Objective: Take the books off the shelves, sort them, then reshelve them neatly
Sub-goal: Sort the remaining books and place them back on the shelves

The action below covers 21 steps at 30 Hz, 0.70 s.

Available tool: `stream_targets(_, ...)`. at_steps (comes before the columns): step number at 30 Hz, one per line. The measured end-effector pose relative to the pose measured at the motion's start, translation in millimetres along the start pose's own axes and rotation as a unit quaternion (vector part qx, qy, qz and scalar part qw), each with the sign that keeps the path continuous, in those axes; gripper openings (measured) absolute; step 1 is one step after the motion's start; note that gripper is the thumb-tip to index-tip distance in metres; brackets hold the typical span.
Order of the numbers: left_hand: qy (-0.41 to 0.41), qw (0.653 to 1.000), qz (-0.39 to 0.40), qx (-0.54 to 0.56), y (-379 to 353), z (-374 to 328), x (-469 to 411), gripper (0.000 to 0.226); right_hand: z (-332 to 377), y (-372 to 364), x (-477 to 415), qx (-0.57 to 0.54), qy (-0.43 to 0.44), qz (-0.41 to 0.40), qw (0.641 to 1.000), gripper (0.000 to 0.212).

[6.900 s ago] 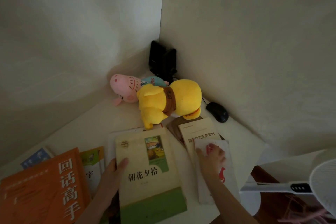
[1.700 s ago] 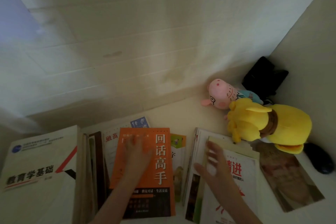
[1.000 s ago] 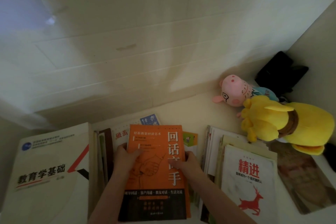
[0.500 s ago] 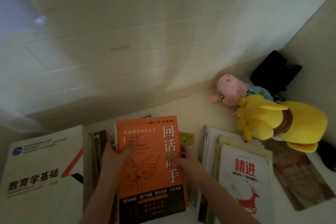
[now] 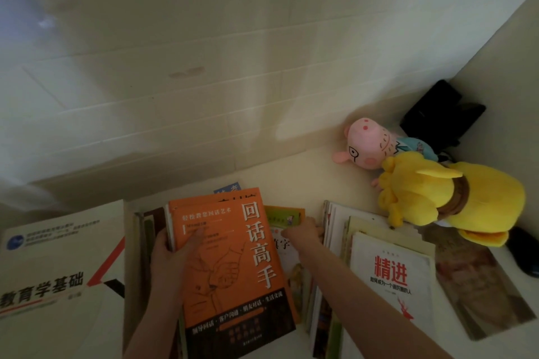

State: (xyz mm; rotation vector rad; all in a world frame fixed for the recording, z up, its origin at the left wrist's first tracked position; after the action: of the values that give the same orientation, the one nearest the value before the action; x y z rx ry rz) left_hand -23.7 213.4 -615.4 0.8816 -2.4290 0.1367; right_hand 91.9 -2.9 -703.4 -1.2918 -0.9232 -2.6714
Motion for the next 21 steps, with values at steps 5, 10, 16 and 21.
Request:
stream_targets(5, 0.012, 1.0, 0.002, -0.003, 1, 5, -6, 0.051, 5, 7, 8, -0.025, 0.085, -0.001, 0.996, 0.038)
stream_targets(10, 0.026, 1.0, -0.008, 0.003, 1, 8, -12, 0.054, 8, 26, 39, -0.038, 0.2, -0.002, 0.979, 0.024)
stream_targets(16, 0.038, 0.999, -0.005, 0.013, 6, 9, -17, 0.04, 11, 55, 79, -0.084, 0.239, -0.041, 0.967, 0.015)
stream_targets(21, 0.041, 0.999, -0.014, -0.016, 5, 14, -24, 0.028, 20, 107, 107, -0.166, 0.3, -0.111, 0.933, 0.014)
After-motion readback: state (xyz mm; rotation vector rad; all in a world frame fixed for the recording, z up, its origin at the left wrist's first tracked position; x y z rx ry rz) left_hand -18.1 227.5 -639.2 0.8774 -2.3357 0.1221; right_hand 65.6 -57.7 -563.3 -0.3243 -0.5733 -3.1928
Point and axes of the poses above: each hand's wrist, its own x-axis away from the middle knuckle, its own y-axis out of the back of the hand, z = x × y, the point moved 3 cm from there along -x, towards the middle knuckle, and after that the axes turned 1 degree about x, right-handed, at the moved point
